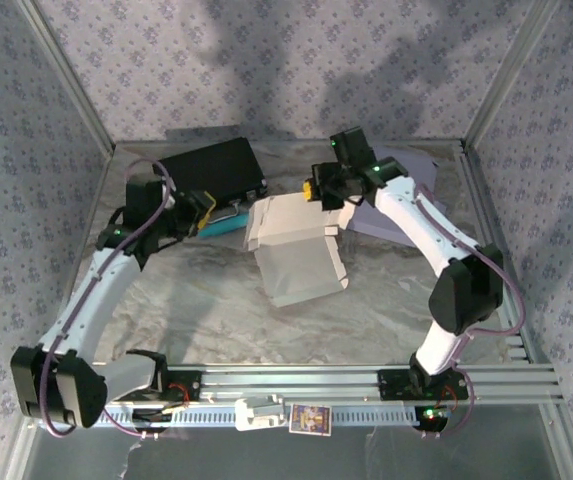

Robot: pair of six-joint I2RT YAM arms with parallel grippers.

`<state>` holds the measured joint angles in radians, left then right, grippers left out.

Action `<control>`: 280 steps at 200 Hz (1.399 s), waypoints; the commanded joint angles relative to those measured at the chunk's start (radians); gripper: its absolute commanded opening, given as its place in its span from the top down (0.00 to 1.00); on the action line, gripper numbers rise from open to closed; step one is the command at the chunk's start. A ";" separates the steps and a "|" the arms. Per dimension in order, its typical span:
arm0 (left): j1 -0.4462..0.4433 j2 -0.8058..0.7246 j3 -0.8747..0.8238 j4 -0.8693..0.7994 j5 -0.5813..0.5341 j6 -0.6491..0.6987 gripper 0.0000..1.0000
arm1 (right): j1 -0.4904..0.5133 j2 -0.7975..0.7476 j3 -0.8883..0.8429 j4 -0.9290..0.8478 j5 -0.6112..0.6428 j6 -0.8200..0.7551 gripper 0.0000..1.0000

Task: Fold the paper box

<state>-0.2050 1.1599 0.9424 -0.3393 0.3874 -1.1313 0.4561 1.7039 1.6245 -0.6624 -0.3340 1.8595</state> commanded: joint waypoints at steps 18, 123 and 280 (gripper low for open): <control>-0.002 0.075 -0.193 0.302 0.101 -0.059 0.79 | -0.045 -0.084 -0.046 -0.025 -0.016 0.153 1.00; -0.123 0.271 -0.366 0.902 0.101 -0.215 0.81 | -0.086 -0.098 -0.077 0.021 -0.034 0.198 1.00; -0.199 0.384 -0.404 1.194 0.093 -0.327 0.80 | -0.086 -0.089 -0.100 0.097 -0.035 0.212 1.00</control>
<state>-0.3954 1.5372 0.5575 0.7677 0.5014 -1.4422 0.3752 1.6245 1.5349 -0.5861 -0.3645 2.0537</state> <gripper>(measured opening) 0.203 0.060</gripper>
